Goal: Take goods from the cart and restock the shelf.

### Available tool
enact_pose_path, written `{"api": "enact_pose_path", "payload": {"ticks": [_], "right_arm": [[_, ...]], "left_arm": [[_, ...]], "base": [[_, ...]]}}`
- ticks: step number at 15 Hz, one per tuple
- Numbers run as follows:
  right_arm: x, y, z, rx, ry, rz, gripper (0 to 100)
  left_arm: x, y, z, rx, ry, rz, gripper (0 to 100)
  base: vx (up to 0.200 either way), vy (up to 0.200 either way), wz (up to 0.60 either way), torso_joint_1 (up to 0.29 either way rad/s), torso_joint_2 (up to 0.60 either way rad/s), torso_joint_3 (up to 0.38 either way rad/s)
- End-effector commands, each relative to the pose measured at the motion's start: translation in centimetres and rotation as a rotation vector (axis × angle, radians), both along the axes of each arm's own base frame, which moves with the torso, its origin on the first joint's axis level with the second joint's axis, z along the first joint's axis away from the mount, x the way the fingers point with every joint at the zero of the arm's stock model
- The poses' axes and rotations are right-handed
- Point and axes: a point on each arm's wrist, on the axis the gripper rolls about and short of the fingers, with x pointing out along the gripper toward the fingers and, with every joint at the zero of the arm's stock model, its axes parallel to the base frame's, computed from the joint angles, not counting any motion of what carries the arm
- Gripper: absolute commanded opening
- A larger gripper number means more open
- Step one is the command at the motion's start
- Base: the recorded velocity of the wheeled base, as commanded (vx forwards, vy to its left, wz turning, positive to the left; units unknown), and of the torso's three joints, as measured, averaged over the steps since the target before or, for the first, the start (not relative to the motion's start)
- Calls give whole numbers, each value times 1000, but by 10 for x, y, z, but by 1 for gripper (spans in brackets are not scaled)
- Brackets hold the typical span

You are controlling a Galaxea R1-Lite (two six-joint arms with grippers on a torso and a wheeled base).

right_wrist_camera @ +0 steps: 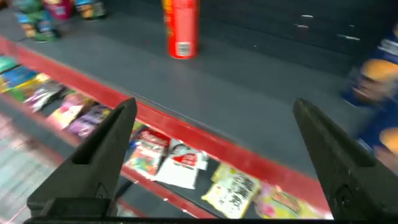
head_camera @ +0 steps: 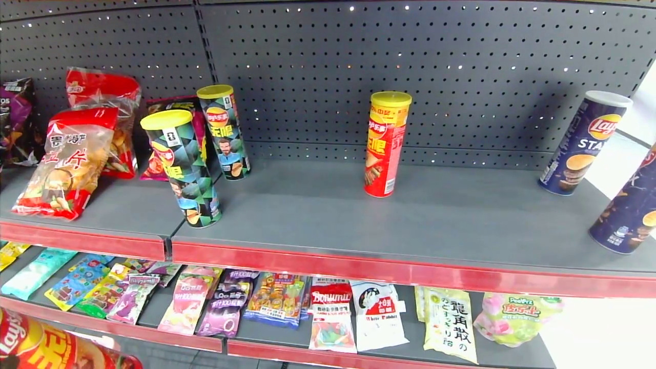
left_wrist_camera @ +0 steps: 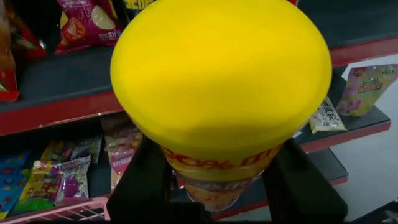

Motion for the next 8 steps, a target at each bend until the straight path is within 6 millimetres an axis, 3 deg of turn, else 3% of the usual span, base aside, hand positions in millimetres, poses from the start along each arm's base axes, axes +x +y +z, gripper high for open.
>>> {"api": "enact_pose_path", "payload": {"ticks": [1,2,3,4,6,8], "right_arm": [[105,42,12,-31,126,181,100],[121,48,11,-28,115,189,100],[166,64,-4,-17,87,203,100],[186,72,-7,0,81,222,100],[219,86,-5,22,90,233,100],[237,91,-9,33,103,231,100]], "left_arm": [[2,0,-2,-2,14,4,0],[2,0,-2,-1,14,9,0],[2,0,-1,0,10,21,0],[1,1,-1,2,7,34,0],[0,1,0,5,-1,63,0],[0,1,1,6,-6,70,0]], "base": [[0,0,0,0,0,0],[0,0,0,0,0,0],[0,0,0,0,0,0],[0,0,0,0,0,0],[0,0,0,0,0,0],[0,0,0,0,0,0]]}}
